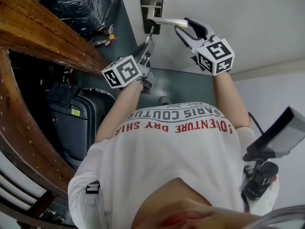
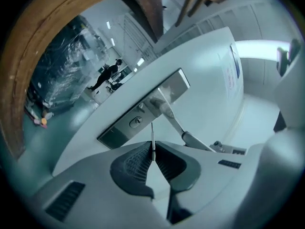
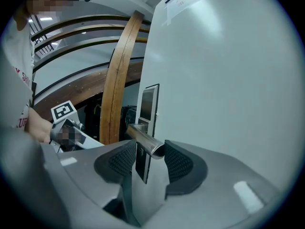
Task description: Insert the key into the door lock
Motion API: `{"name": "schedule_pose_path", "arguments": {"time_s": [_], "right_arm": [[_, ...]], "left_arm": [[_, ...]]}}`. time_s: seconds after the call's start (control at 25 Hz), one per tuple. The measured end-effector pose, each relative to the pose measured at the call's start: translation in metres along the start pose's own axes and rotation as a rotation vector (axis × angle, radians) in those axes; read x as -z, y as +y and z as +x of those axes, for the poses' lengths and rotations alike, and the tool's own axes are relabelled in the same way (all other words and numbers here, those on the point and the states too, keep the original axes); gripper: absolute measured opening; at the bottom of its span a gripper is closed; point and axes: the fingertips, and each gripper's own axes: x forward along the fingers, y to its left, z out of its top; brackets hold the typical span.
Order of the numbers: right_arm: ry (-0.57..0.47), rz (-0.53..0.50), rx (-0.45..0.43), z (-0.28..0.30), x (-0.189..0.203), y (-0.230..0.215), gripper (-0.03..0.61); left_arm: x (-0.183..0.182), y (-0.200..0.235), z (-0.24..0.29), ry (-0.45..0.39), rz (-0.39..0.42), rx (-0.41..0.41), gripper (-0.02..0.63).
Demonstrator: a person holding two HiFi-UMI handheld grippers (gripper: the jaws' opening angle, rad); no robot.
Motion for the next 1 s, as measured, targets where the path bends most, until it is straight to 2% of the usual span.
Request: {"name": "schedule_pose_path", "arguments": {"time_s": [0.12, 0.16, 0.24, 0.52, 1.0], "right_arm": [[0.001, 0.002, -0.004, 0.0, -0.001, 0.0, 0.175], [0.003, 0.002, -0.005, -0.001, 0.0, 0.0, 0.175], [0.005, 0.003, -0.006, -0.001, 0.0, 0.001, 0.175], [0.0, 0.001, -0.008, -0.003, -0.003, 0.004, 0.175], [-0.012, 0.008, -0.007, -0.007, -0.005, 0.008, 0.175]], "left_arm": [[-0.003, 0.005, 0.013, -0.046, -0.241, 0.079, 0.022], [-0.003, 0.008, 0.016, -0.059, -0.304, 0.091, 0.023], [-0.004, 0.015, 0.021, -0.079, -0.381, 0.097, 0.023], [-0.001, 0.02, 0.027, -0.099, -0.515, 0.139, 0.023], [-0.007, 0.024, 0.034, -0.141, -0.622, 0.156, 0.023]]}}
